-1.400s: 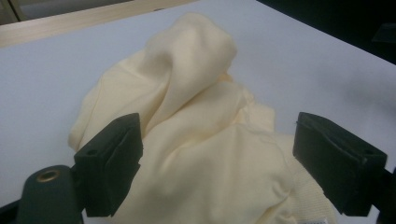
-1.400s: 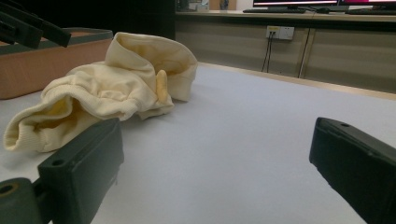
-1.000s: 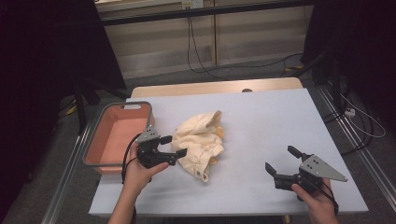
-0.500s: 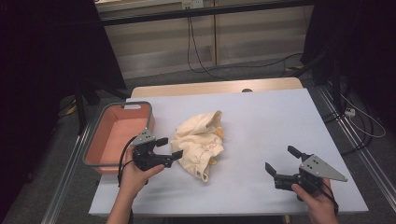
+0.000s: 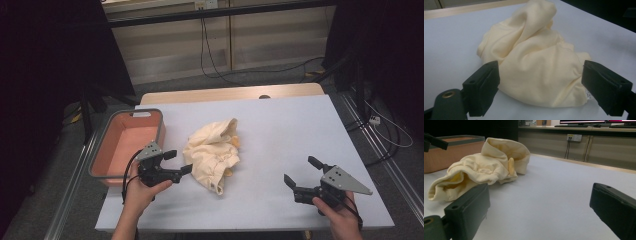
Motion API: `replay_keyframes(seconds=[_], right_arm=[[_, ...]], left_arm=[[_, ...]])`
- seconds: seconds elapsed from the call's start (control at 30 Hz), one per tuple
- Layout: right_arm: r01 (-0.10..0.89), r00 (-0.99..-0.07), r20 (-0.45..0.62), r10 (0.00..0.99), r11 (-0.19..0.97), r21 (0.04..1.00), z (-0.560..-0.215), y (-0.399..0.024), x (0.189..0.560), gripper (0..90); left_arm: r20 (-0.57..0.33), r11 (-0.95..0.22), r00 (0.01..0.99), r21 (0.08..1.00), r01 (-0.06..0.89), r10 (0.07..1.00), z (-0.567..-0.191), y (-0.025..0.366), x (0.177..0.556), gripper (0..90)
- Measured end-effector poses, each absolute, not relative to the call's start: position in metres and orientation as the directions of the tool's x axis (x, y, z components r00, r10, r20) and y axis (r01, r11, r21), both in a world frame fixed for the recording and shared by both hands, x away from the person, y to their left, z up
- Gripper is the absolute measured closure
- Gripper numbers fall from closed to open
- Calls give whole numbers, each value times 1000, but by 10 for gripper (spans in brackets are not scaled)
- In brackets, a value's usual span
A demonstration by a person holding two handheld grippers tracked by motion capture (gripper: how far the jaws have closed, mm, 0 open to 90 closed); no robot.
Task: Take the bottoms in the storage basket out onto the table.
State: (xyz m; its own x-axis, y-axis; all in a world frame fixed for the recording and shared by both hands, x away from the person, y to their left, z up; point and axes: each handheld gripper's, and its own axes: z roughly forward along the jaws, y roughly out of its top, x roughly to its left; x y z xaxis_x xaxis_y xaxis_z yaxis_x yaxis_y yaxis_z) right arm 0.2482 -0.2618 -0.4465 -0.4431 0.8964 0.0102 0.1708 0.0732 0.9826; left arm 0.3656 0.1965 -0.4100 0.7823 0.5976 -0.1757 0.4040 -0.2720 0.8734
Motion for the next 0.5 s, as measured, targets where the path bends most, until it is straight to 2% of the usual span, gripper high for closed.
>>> replay_keyframes(seconds=[0.5], right_arm=[[175,-445,12,895,74,982,-447,-261,248,28]], left_arm=[[-165,-280,786,874,396,596,-409,205,359,143]])
